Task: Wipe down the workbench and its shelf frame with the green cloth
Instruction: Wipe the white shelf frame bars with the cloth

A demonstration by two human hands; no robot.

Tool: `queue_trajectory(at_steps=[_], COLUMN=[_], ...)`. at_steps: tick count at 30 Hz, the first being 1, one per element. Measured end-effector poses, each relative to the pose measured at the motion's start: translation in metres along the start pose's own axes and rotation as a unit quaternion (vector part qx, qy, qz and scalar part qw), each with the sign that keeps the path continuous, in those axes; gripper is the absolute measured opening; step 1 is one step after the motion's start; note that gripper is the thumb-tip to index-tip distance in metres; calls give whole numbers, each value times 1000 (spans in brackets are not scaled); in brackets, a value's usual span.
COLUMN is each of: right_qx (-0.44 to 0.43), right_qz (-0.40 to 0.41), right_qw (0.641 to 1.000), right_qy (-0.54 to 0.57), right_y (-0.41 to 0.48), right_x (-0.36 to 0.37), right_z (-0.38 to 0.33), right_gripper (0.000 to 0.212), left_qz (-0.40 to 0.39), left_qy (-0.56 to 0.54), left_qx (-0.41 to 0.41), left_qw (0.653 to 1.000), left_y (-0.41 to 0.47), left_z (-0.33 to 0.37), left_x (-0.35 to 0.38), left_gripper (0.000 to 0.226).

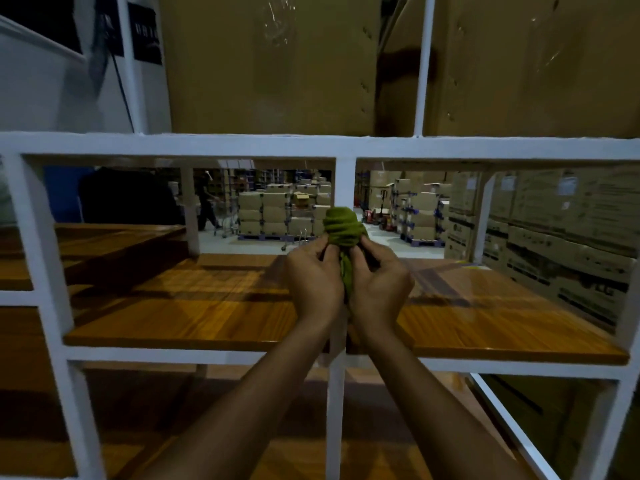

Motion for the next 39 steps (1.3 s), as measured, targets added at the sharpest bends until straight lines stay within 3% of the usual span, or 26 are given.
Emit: queue_trajectory(at_steps=[8, 16, 23, 26, 31, 34, 39], right_qx=[-5, -18, -26, -32, -77, -139, -243], right_qz=[21, -8, -28, -19, -43, -91, -131], right_qw=[1000, 1000, 999, 999, 993, 977, 945], right_qy=[-20, -5, -2, -7, -79, -133, -175], right_y=[36, 64, 25, -5, -46, -69, -82], right_x=[17, 25, 7, -4, -26, -39, -51], right_z=[-35, -53, -11, 13, 54, 73, 74], right_gripper=[22, 18, 14, 14, 17, 15, 15], left_qz=[24, 15, -19, -37, -60, -101, -164], left_qy=[6, -36, -31, -34, -16, 78, 235], left_qx=[17, 11, 25, -5, -28, 44, 225], left_qw=[1000, 999, 999, 999, 998, 991, 931], left_y=[37, 59, 25, 0, -43, -63, -69], left_z=[34, 50, 7, -24, -61, -75, -81], left_x=[12, 19, 4, -4, -21, -36, -49], left_gripper=[16, 17, 15, 18, 19, 20, 13])
Point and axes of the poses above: each hand's wrist, its own y-axis towards the middle knuckle, its own x-axis out of the palm, z = x × y, the point moved 4 cm from there along y, towards the middle knuckle, and after that the axes turned 9 degrees about z, right-handed, at the moved point
